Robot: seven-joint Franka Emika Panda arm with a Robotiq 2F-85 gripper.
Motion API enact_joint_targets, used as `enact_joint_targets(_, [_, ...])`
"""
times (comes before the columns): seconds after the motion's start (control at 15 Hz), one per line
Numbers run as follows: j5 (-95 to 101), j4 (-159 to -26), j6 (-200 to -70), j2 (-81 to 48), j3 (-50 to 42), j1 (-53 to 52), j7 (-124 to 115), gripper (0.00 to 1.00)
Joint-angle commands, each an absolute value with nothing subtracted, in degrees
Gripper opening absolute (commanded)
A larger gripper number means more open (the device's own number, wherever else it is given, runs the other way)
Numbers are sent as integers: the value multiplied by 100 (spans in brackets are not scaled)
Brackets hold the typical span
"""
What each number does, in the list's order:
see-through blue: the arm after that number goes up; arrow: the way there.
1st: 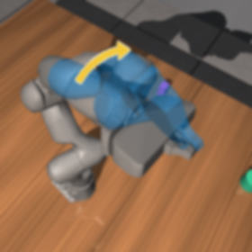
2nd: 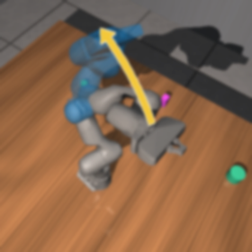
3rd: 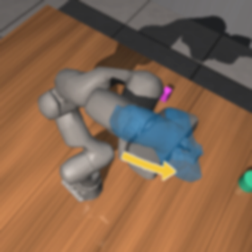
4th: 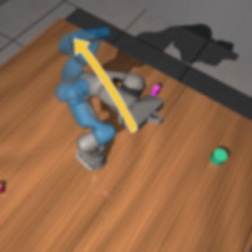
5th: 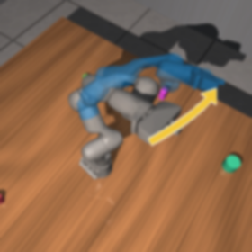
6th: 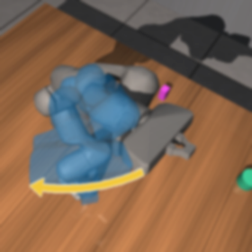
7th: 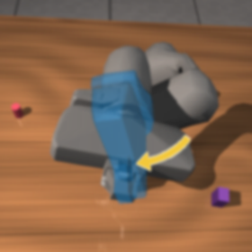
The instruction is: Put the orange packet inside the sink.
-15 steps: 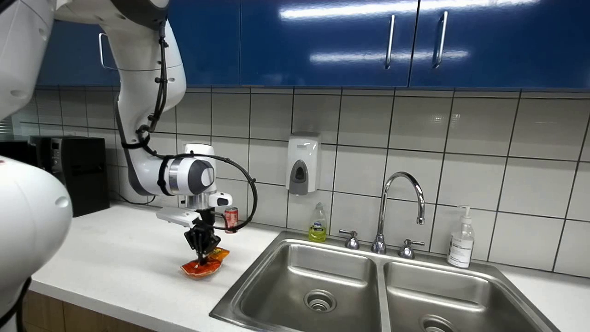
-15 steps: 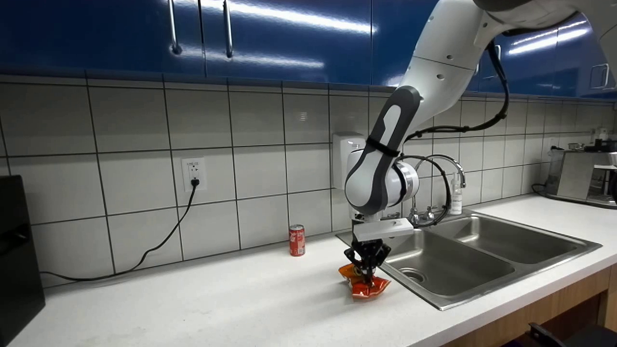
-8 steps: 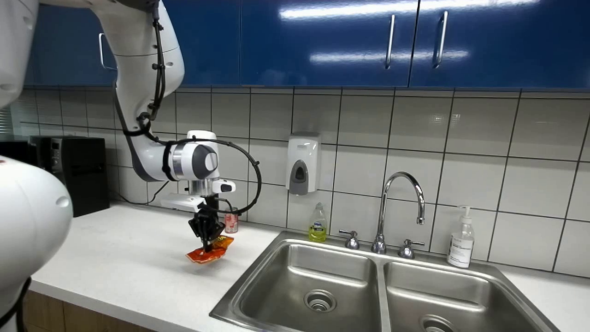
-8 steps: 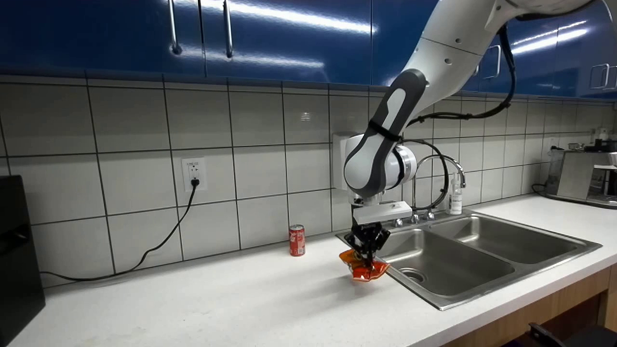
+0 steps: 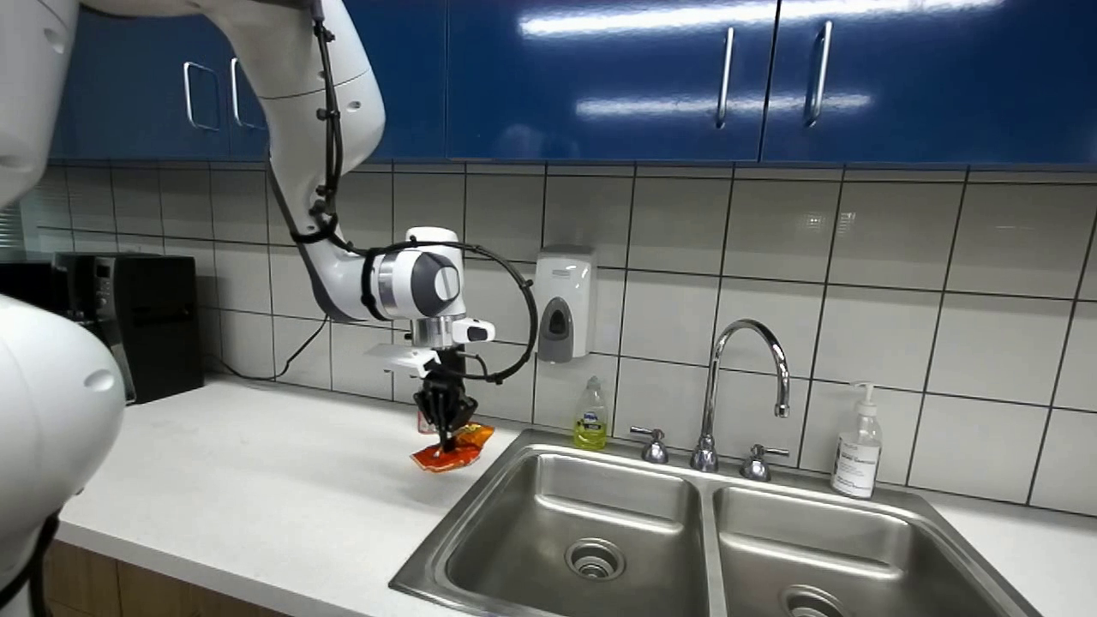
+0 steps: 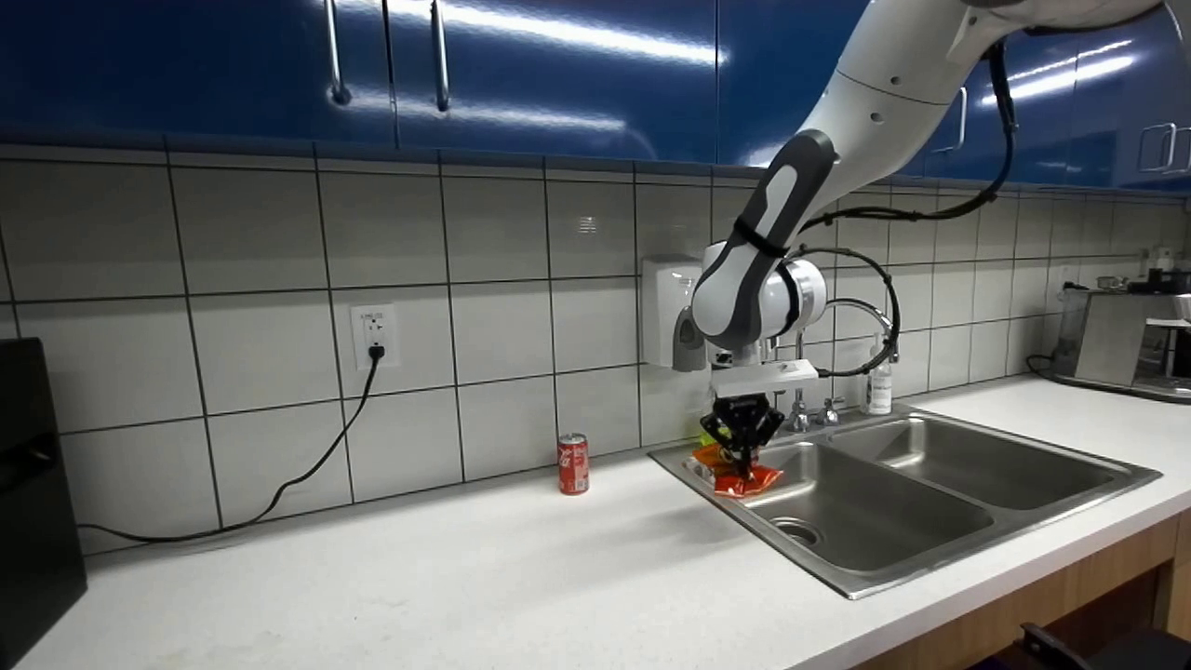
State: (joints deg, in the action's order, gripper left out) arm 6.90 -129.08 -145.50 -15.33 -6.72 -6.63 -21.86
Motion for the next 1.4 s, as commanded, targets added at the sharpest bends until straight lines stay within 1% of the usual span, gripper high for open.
enact_joint_targets(0.0, [754,-12425,-14280,-1750,-854,-338,-2203,0])
enact_joint_targets(0.6, [552,-11523,-14227,-2647,-1308,301,-2099,0])
enact_joint_targets(1.33, [238,-10766,-14098,-4084,-1355,841,-1846,0])
